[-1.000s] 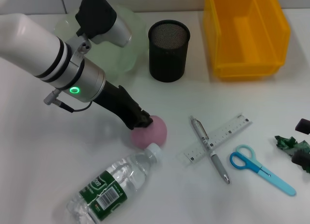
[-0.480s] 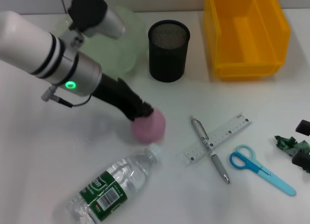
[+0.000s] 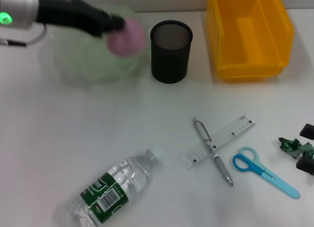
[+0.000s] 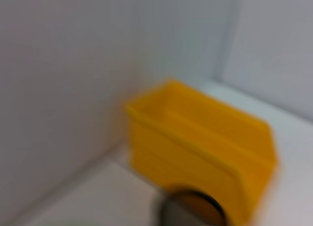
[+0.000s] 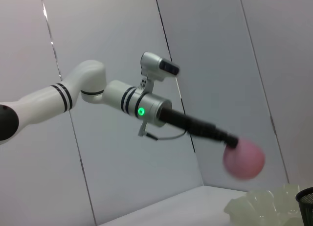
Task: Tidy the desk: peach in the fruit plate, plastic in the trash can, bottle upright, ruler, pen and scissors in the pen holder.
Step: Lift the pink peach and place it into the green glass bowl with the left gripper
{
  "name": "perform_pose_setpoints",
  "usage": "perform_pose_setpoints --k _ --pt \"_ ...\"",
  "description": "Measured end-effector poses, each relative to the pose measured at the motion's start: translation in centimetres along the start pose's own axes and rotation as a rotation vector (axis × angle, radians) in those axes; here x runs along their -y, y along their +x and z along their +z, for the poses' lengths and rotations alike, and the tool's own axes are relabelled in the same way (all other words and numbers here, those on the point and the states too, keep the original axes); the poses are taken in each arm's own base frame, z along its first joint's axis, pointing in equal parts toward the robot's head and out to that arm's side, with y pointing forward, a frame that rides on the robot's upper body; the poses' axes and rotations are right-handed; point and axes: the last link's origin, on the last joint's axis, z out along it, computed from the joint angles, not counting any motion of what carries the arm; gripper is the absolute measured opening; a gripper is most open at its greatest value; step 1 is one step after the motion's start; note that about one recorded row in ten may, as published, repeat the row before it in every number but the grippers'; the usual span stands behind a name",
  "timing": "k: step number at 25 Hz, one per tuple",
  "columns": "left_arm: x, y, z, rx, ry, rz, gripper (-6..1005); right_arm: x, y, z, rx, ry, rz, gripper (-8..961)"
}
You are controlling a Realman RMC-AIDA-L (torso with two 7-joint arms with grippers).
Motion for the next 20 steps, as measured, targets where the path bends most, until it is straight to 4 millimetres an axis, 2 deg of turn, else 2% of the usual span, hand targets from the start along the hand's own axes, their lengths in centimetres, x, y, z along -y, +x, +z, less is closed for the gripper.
perform_pose_setpoints --k 1,3,4,5,8,15,20 --pt "0.6 0.3 -0.2 -0.028 0.029 -0.012 96 0.0 0.0 0.1 0.001 -0.002 0.0 671" --pt "0.6 0.3 -0.2 -0.028 0.029 -0.012 105 0.0 0.0 0.3 0.002 -0.008 -0.001 671" --pt "1.7 0.5 -0.3 -0.069 0.08 -0.034 109 0.0 0.0 0.4 0.003 -0.013 0.0 671" --pt "4.3 -0.2 1.0 -0.106 0.21 -0.091 114 0.0 0.0 0.5 0.005 -0.016 0.001 670" --pt "5.8 -0.9 2.2 -0.101 0.295 -0.12 128 -0.1 0.1 0.8 0.01 -0.022 0.003 670" --pt "6.6 -1.7 2.8 -0.11 0.354 -0.118 160 -0.4 0.3 0.9 0.018 -0.023 0.016 670" --pt "6.4 -2.1 2.6 -0.107 0.332 -0.125 376 -0.4 0.4 0.9 0.022 -0.02 0.019 669"
